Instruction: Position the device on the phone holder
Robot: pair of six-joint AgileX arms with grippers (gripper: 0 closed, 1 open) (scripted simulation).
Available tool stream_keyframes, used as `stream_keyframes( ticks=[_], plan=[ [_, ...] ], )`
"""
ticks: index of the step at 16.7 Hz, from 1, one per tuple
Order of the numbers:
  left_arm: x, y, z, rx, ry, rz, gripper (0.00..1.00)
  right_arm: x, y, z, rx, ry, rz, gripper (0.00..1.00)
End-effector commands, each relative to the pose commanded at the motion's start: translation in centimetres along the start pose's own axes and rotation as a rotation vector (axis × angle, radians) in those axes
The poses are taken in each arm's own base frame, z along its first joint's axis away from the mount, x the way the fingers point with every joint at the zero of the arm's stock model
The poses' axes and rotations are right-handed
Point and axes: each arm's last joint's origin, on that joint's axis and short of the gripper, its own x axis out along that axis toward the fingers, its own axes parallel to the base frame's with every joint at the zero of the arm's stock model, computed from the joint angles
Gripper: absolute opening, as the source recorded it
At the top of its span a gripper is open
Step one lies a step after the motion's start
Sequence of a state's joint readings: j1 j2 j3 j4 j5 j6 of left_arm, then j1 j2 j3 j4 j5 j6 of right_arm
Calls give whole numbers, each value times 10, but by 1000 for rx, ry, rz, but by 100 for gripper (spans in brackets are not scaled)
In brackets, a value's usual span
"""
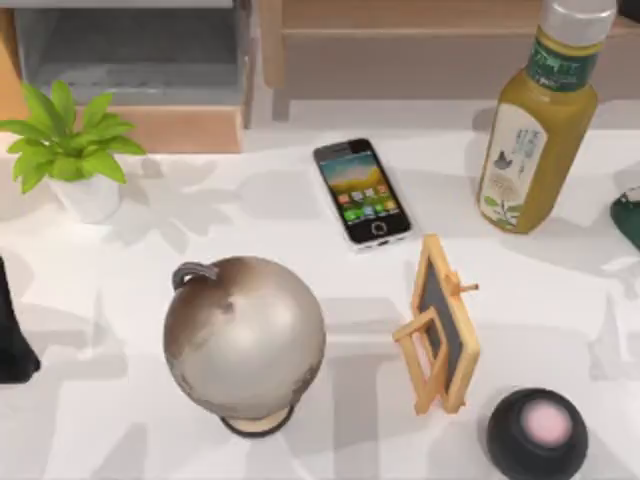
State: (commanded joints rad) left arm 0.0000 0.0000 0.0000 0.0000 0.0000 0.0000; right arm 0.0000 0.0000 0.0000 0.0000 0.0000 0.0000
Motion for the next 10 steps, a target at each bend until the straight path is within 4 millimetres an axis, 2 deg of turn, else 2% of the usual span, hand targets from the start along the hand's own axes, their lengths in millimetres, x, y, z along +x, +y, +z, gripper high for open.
stream_keyframes(
  ticks=[3, 5, 7, 10],
  plan=[
    [0, 0, 0, 0, 0, 0, 100, 0, 1, 2, 2, 2, 8, 100],
    [0, 0, 0, 0, 0, 0, 100, -1, 4, 13, 10, 23, 47, 100],
    [0, 0, 0, 0, 0, 0, 100, 0, 10, 32, 22, 69, 110, 100],
    [0, 0, 0, 0, 0, 0, 100, 8, 22, 75, 41, 191, 227, 100]
  ],
)
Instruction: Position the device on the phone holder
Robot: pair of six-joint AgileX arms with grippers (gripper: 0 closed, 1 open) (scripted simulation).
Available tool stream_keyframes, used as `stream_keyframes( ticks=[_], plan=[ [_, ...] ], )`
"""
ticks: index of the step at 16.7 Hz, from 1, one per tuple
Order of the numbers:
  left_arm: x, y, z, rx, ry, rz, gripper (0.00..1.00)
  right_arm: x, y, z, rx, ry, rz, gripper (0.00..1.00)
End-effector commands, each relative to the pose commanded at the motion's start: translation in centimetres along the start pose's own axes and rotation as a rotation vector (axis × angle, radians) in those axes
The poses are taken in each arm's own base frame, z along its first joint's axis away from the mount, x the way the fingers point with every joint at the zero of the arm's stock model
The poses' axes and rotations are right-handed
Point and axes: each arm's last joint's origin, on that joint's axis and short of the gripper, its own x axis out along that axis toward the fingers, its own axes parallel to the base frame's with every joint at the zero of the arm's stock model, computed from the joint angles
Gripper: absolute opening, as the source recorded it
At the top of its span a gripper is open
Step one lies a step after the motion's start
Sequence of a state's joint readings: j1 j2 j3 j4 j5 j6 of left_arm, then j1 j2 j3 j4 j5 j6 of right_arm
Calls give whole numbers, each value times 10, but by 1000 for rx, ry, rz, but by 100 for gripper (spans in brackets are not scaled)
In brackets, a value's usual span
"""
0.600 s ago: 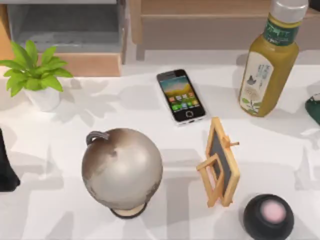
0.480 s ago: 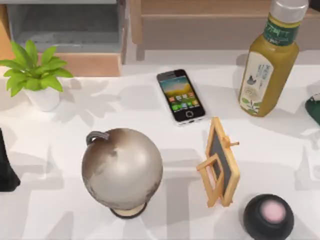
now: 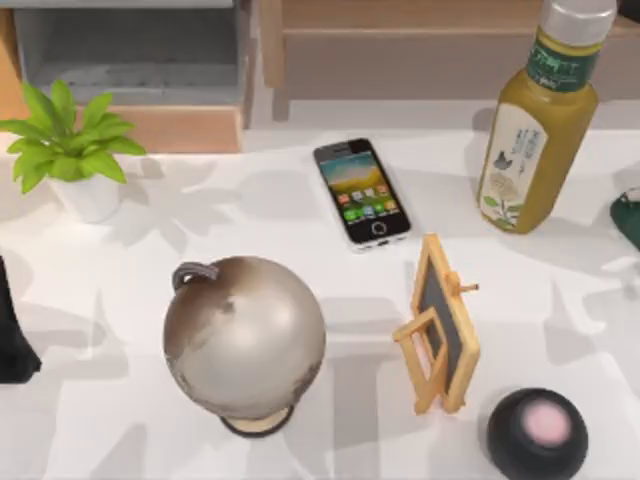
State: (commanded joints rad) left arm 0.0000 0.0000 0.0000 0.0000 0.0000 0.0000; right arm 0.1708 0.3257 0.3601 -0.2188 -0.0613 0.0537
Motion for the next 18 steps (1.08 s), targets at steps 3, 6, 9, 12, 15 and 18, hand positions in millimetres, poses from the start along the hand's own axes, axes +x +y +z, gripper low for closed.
stream_keyframes(
  ticks=[3, 6, 9, 12, 15, 18],
  plan=[
    [0, 0, 0, 0, 0, 0, 100, 22, 17, 48, 19, 193, 107, 100],
    [0, 0, 0, 0, 0, 0, 100, 70, 41, 87, 24, 453, 180, 100],
    [0, 0, 0, 0, 0, 0, 100, 141, 75, 102, 11, 741, 204, 100],
    [0, 0, 0, 0, 0, 0, 100, 220, 113, 89, -20, 989, 184, 100],
    [0, 0, 0, 0, 0, 0, 100, 289, 146, 58, -58, 1150, 147, 100],
    [0, 0, 0, 0, 0, 0, 100, 339, 166, 26, -84, 1209, 101, 100]
  ],
)
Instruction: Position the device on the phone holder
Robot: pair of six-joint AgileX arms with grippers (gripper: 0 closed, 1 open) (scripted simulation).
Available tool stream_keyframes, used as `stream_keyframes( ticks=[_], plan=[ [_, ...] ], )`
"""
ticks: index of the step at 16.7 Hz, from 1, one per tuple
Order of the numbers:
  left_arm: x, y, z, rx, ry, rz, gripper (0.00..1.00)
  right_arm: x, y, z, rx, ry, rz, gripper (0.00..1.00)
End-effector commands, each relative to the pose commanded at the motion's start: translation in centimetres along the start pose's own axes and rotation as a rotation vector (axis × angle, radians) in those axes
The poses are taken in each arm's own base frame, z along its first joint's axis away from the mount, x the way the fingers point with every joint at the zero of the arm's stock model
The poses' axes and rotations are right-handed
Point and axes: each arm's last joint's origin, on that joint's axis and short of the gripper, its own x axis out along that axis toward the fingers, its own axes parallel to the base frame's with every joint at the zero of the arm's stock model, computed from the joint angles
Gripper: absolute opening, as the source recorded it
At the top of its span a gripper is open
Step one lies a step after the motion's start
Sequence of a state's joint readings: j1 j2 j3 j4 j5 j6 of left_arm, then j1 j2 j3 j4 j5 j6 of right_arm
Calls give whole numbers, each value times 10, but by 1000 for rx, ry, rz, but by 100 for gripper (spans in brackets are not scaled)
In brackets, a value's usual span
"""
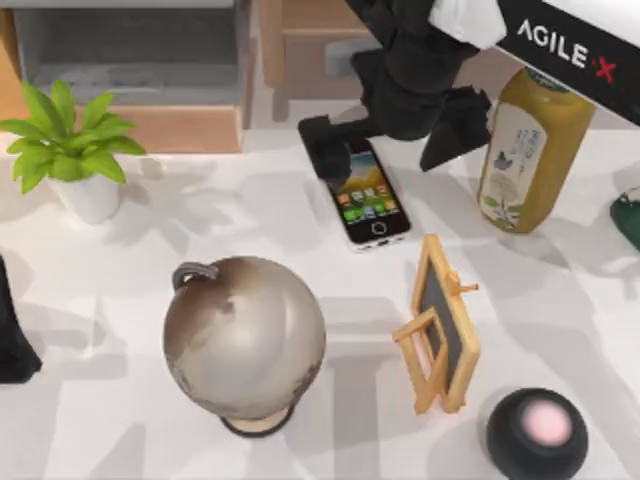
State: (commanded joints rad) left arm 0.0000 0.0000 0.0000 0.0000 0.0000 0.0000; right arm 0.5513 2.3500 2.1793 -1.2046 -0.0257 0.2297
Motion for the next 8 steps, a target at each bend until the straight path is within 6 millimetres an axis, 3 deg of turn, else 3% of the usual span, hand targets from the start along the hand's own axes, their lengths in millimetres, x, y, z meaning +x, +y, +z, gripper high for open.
stream_keyframes(
  ticks=[3, 8],
  plan=[
    [0, 0, 0, 0, 0, 0, 100, 32, 1, 23, 17, -1, -40, 100],
    [0, 0, 0, 0, 0, 0, 100, 46, -2, 38, 37, -37, -71, 100]
  ],
)
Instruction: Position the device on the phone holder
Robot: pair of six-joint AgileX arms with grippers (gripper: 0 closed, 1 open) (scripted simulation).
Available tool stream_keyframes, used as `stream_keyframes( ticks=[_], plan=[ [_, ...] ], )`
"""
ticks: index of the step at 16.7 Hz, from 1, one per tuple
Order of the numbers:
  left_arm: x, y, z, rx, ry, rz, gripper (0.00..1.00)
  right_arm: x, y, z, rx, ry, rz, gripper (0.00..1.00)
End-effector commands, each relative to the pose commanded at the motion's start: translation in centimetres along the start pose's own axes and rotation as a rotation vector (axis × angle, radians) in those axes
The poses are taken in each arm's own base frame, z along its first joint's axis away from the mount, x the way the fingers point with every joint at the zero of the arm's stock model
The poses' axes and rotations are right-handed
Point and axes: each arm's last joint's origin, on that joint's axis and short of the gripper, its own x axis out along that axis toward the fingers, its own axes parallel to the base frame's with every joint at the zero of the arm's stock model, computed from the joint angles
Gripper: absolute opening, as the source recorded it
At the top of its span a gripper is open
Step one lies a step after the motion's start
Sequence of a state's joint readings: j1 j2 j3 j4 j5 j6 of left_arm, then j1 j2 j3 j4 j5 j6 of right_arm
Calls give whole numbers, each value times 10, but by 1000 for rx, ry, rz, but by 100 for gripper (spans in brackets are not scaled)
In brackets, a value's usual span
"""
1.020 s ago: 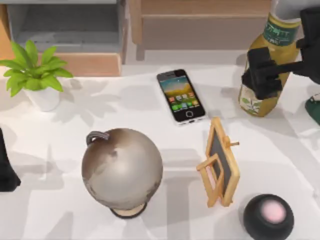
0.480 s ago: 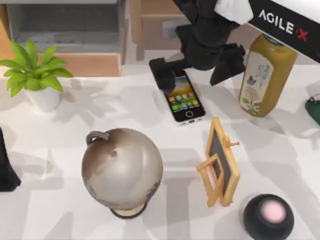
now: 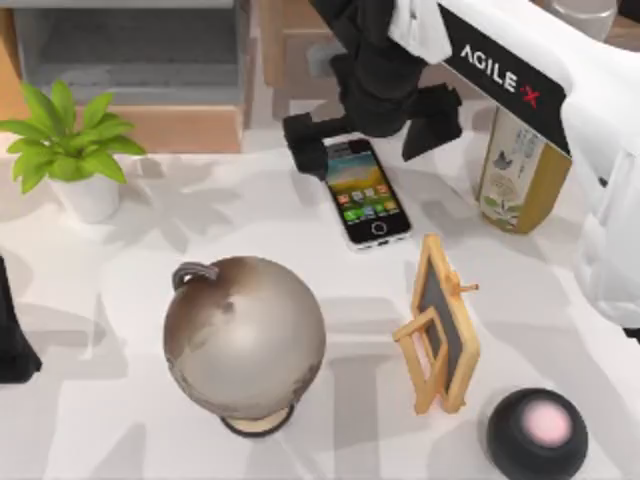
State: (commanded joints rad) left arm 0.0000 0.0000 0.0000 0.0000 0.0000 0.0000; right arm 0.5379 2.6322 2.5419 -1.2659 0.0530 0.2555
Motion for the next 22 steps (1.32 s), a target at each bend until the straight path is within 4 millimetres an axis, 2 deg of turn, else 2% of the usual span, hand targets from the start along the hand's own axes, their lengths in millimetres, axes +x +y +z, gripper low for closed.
stream_keyframes(
  ticks=[6, 9, 13, 15, 18, 22],
  plan=[
    [0, 0, 0, 0, 0, 0, 100, 2, 2, -1, -2, 1, 1, 100],
    [0, 0, 0, 0, 0, 0, 100, 26, 1, 1, 0, 0, 0, 100],
    [0, 0, 0, 0, 0, 0, 100, 72, 0, 1, 0, -1, 0, 100],
    [0, 0, 0, 0, 0, 0, 100, 80, 0, 0, 0, 0, 0, 100],
    [0, 0, 0, 0, 0, 0, 100, 80, 0, 0, 0, 0, 0, 100],
    [0, 0, 0, 0, 0, 0, 100, 80, 0, 0, 0, 0, 0, 70]
  ],
)
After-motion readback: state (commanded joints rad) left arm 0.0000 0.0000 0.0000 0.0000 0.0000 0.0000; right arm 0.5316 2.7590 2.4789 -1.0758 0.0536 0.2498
